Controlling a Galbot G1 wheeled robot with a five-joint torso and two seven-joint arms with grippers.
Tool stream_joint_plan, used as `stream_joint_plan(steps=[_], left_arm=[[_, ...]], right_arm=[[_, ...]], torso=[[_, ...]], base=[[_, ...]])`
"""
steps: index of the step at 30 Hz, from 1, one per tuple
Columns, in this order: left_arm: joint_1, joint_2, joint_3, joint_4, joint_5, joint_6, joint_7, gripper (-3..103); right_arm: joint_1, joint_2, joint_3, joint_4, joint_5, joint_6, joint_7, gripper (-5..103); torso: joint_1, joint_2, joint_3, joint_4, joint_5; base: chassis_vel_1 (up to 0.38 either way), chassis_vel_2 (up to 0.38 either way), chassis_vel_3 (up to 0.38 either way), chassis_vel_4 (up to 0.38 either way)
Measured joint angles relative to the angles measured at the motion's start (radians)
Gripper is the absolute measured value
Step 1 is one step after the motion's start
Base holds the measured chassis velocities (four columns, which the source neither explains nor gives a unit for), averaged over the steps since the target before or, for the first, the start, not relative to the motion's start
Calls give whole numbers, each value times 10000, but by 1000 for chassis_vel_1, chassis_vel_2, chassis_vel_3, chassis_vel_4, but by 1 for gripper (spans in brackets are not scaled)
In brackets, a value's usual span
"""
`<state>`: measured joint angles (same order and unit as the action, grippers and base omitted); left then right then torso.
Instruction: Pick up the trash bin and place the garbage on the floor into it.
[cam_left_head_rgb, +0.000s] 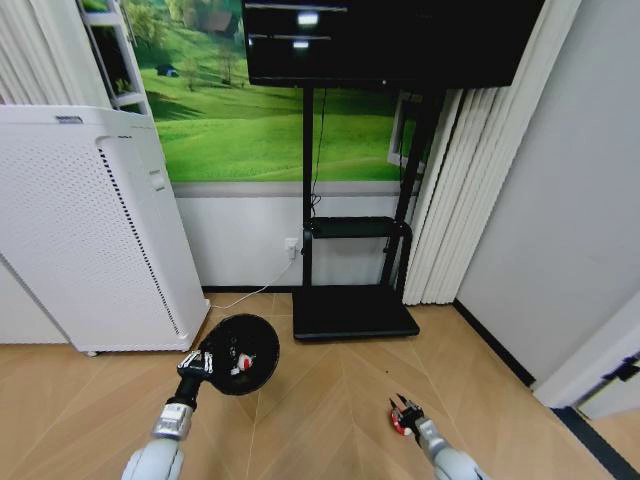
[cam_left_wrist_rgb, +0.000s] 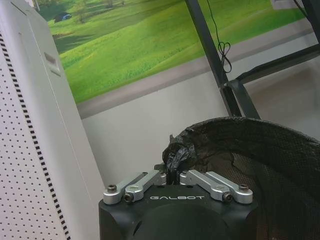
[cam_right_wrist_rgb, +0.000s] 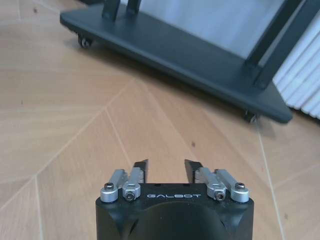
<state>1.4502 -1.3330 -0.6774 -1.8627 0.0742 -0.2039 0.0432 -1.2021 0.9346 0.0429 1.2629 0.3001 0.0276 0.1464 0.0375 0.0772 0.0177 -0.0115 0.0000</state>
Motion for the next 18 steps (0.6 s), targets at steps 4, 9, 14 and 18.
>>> stream_joint_plan(steps=[4, 9, 14, 18], left_arm=[[-91, -21, 28, 179, 0, 0, -2, 6], [-157, -27, 74, 265, 5, 6, -6, 6], [-139, 23, 38, 310, 0, 10, -12, 6], [-105, 41, 0, 349, -3, -2, -14, 6]], right_arm=[[3, 201, -173, -231, -57, -58, 124, 59], [271, 431, -419, -774, -330, 37, 146, 81], [751, 593, -600, -1666, -525, 179, 133, 99], [943, 699, -646, -2157, -648, 278, 131, 100]], torso=[[0, 0, 0, 0, -1], [0, 0, 0, 0, 0], [0, 0, 0, 0, 0], [-2, 0, 0, 0, 0]], base=[[0, 0, 0, 0], [0, 0, 0, 0], [0, 0, 0, 0], [0, 0, 0, 0]])
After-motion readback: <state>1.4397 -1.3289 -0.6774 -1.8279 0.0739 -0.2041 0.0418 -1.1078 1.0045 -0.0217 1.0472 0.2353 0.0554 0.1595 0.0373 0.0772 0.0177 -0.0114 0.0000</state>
